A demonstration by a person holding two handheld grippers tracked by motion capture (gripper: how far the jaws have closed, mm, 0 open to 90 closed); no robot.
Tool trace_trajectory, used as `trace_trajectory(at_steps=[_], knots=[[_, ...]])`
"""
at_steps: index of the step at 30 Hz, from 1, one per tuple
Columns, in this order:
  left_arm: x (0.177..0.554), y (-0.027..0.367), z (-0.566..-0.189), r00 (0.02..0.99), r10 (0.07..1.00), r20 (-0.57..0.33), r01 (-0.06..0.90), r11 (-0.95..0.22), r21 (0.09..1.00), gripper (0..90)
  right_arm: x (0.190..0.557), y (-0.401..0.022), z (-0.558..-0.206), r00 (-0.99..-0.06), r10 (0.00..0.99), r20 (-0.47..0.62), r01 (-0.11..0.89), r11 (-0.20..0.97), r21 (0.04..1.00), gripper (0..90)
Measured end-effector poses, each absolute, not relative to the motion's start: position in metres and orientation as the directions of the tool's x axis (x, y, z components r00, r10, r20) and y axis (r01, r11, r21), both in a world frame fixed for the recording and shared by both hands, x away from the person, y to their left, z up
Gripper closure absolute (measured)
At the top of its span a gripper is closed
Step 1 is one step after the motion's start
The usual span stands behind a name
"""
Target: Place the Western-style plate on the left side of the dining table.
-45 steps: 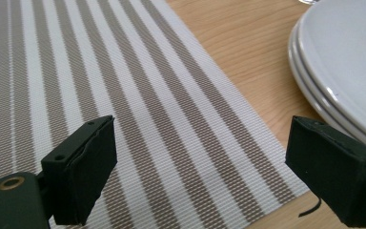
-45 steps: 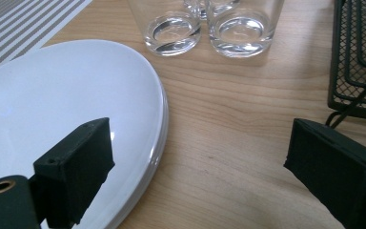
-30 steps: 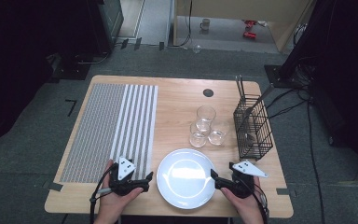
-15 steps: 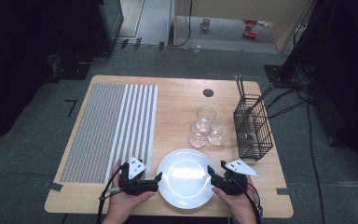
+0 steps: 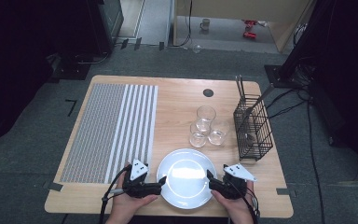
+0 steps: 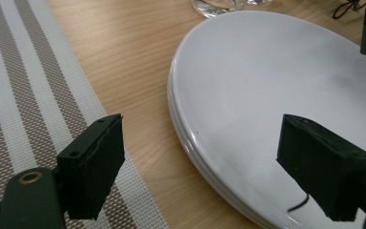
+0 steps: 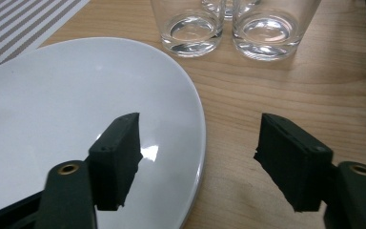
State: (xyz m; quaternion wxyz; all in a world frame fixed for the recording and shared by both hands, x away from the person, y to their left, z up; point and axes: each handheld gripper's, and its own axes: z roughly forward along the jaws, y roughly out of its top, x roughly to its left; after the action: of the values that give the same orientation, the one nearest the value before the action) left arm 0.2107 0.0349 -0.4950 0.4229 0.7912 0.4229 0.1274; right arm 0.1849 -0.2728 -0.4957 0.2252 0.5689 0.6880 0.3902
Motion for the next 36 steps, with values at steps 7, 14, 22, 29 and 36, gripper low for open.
trace_trajectory(at_steps=[7,14,22,29,36], knots=[[0.207,0.035,-0.499,0.615,0.769,-0.176,0.567,-0.276,0.776,25.2,0.179,-0.279,-0.500,-0.258,0.948,0.186,0.574,-0.004,0.819,55.9],[0.205,0.035,-0.504,0.614,0.764,-0.200,0.581,-0.266,0.769,31.8,0.177,-0.286,-0.506,-0.245,0.943,0.225,0.603,-0.033,0.797,66.1],[0.201,0.039,-0.505,0.620,0.754,-0.217,0.590,-0.266,0.763,45.0,0.174,-0.287,-0.508,-0.237,0.943,0.234,0.598,-0.048,0.800,65.5],[0.196,0.040,-0.509,0.631,0.737,-0.244,0.596,-0.258,0.760,48.0,0.173,-0.285,-0.510,-0.238,0.936,0.259,0.606,-0.065,0.793,76.3],[0.195,0.041,-0.511,0.625,0.736,-0.260,0.595,-0.233,0.769,50.0,0.172,-0.285,-0.512,-0.232,0.925,0.300,0.612,-0.101,0.784,80.4]])
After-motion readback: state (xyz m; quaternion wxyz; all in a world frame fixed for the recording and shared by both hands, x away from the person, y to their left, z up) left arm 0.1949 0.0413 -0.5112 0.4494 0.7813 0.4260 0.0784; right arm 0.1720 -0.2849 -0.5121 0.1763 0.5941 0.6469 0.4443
